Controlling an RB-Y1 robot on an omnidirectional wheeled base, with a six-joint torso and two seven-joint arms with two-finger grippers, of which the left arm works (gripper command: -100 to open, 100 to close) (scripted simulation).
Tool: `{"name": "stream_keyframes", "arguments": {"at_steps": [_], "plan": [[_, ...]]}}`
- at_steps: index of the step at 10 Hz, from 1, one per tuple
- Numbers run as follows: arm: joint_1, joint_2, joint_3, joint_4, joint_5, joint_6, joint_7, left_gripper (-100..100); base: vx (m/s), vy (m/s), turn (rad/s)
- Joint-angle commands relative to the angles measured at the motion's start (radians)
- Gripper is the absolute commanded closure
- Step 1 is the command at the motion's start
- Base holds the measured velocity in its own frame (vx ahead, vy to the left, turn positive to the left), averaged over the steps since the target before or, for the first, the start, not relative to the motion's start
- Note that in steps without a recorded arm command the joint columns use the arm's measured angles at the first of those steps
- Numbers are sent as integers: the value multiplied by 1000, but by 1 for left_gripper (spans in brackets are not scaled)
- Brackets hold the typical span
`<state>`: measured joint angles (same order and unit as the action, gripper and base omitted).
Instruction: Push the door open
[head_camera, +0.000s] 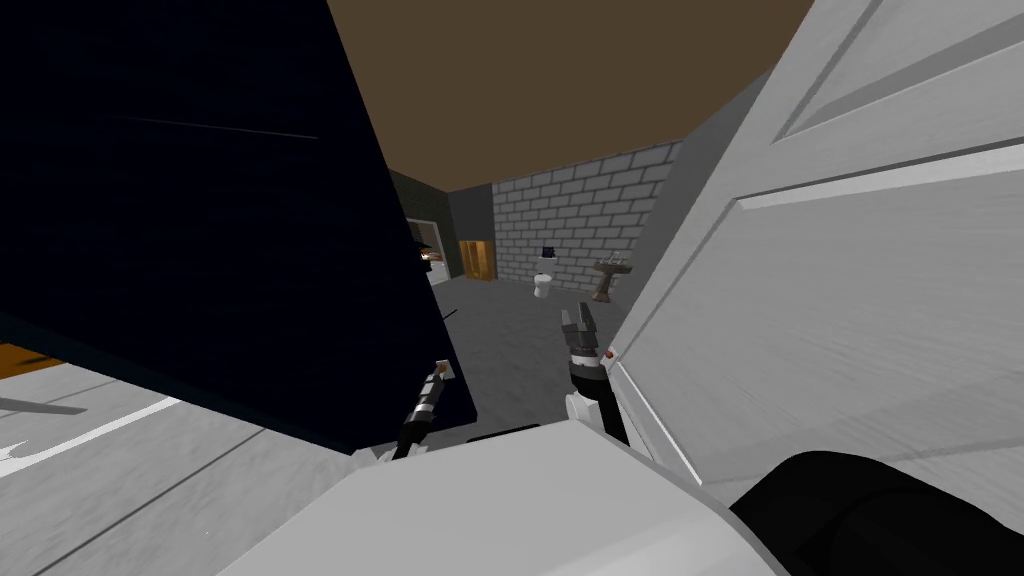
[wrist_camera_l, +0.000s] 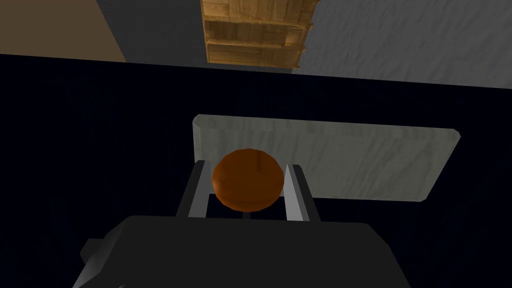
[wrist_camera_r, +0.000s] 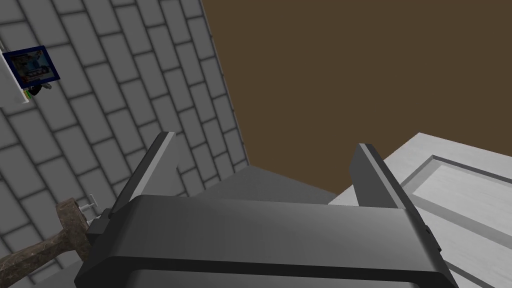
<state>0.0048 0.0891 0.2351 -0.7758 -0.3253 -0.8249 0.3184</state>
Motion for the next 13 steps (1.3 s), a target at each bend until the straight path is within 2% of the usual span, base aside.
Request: {"name": "stream_keyframes", "arguments": {"at_steps": [1,2,7,13], "plan": [[5,-9,12,-30,0,22,-6,100,163,-62,51],[6,-7,6,-25,-1,16,-4,100,71,-19,12],[-7,-2,58,-18,40,31,-40,100,189,-58,56],[-19,-13,117,-3,87,45,-84,100,204,-68,62]]}}
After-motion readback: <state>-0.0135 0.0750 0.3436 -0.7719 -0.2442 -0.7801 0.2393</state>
